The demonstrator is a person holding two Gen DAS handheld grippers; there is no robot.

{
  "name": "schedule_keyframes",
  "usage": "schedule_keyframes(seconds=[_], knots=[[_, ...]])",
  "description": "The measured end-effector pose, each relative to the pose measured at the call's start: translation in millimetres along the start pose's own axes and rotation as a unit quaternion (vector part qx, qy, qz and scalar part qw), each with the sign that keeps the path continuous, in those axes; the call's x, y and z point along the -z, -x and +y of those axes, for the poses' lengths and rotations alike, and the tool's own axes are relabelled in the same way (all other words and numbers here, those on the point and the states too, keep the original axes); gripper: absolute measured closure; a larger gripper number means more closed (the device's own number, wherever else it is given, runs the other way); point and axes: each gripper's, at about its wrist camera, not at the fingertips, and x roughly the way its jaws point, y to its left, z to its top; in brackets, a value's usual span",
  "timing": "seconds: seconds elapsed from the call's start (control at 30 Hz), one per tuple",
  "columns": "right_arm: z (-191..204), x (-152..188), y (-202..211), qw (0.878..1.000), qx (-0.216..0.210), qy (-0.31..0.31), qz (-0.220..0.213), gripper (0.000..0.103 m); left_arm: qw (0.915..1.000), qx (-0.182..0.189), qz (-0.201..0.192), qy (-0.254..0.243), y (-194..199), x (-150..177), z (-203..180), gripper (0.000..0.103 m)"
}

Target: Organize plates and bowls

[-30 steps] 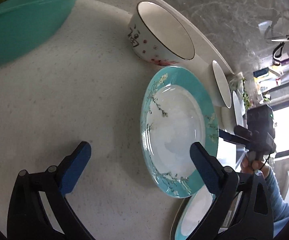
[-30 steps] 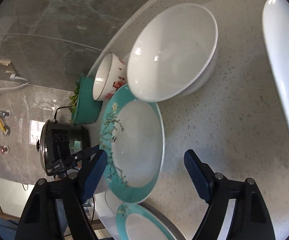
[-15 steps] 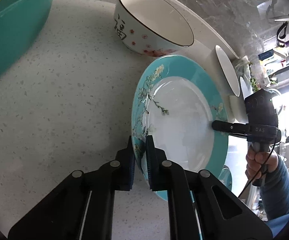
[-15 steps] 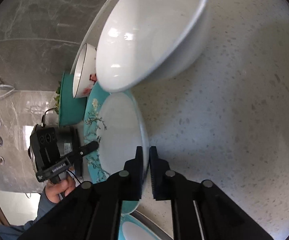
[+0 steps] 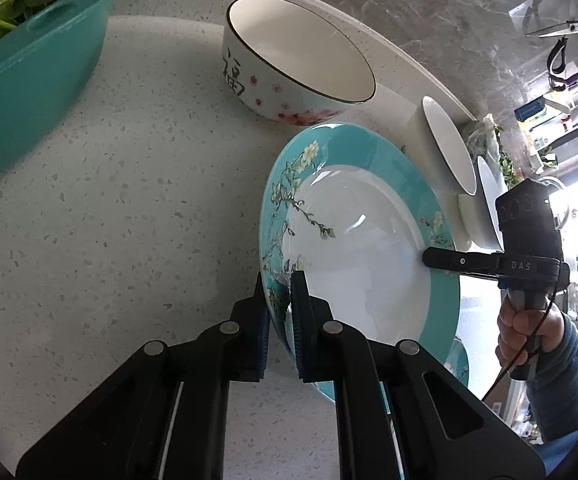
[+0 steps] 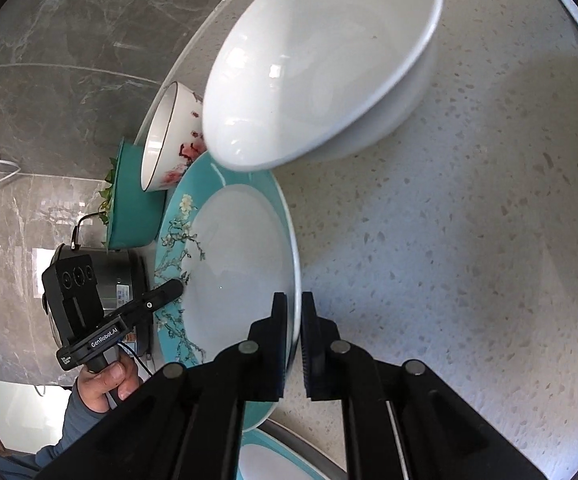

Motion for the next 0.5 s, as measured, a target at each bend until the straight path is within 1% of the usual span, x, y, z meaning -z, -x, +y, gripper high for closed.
schedule_keyframes(seconds=[0.3, 0.5], knots=[[6.3, 6.2, 7.5, 1.000, 0.005, 0.021, -0.015, 0.094, 0.9999, 0.006, -0.010, -0.003, 5.3, 4.7, 1.5, 0.095], [20.6, 11.2, 19.8, 0.999, 0.005, 0.035, -0.025, 0.094, 0.9995, 0.009, -0.027, -0.011, 27.7, 12.3, -7.1, 0.095]])
